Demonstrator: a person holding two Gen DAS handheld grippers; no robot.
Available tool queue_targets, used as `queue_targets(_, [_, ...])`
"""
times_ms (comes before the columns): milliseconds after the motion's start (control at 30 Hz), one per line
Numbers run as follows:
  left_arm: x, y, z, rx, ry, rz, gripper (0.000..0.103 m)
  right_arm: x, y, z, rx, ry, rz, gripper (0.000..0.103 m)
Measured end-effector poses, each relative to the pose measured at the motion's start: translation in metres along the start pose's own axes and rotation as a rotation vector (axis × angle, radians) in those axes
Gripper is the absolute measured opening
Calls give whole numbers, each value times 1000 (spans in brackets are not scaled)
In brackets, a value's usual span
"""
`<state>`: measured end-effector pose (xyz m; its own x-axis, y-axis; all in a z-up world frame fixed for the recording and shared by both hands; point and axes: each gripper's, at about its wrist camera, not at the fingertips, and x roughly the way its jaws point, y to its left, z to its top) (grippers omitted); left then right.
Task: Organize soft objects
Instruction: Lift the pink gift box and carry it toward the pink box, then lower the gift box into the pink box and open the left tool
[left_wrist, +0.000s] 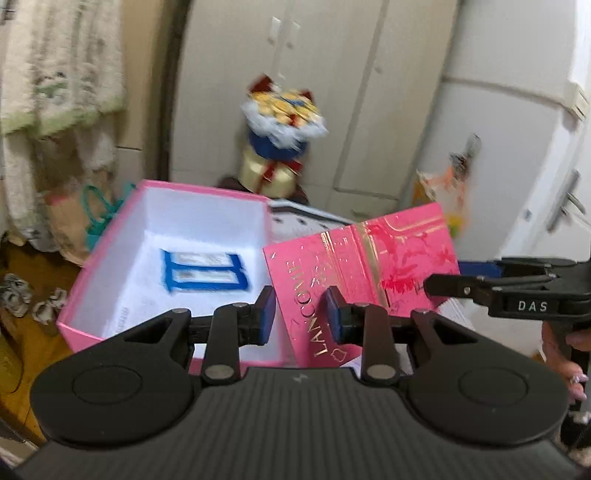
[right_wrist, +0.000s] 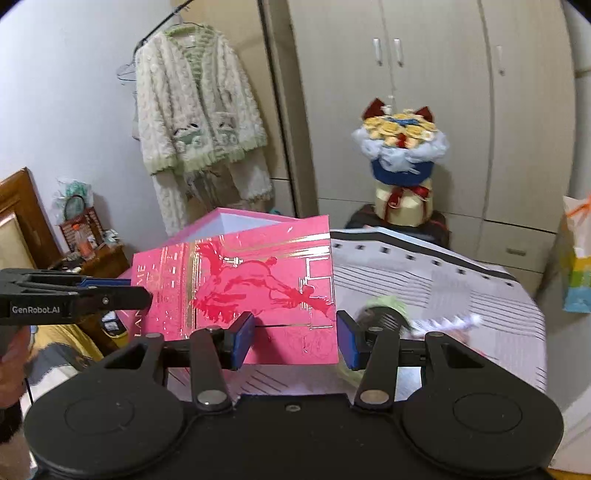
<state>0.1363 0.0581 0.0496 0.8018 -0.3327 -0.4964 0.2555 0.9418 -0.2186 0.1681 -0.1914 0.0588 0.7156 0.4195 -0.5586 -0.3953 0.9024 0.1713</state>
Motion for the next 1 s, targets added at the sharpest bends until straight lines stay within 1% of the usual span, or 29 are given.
queue_targets(100, [2, 17, 4, -13, -16, 31, 28, 26, 7, 13, -7, 15, 23, 54])
queue_targets(333, [19, 66, 8, -66, 13, 78, 28, 86, 22, 39, -21, 67, 90, 54])
queue_targets(467, [34, 91, 6, -99, 34, 108, 28, 118, 34, 55, -66, 98, 105, 54])
queue_targets(567, [42, 107, 4, -123, 63, 113, 28, 142, 42, 64, -117, 131, 109, 54])
queue_targets(600, [45, 111, 3, -135, 86, 103, 28, 150, 44, 66, -134, 148, 111, 54])
queue_targets(667, [48, 116, 0, -133, 99, 106, 28, 163, 47, 69, -171, 171, 112, 54])
queue_targets(733, [55, 122, 1, -125, 123, 76, 28, 174, 48, 72, -217, 174, 109, 57])
queue_targets(767, [59, 125, 2, -127, 134, 68, 28, 180, 48, 72, -233, 176, 114, 57])
queue_targets(833, [61, 130, 3, -139, 145, 74, 28, 191, 49, 73, -231, 193, 120, 57])
queue_targets(900, [60, 126, 3, -95, 136, 88, 28, 198, 53, 72, -260, 189, 113, 57])
queue_targets(1000, [58, 125, 0, -76, 150, 92, 28, 207, 59, 72, -301, 194, 111, 57])
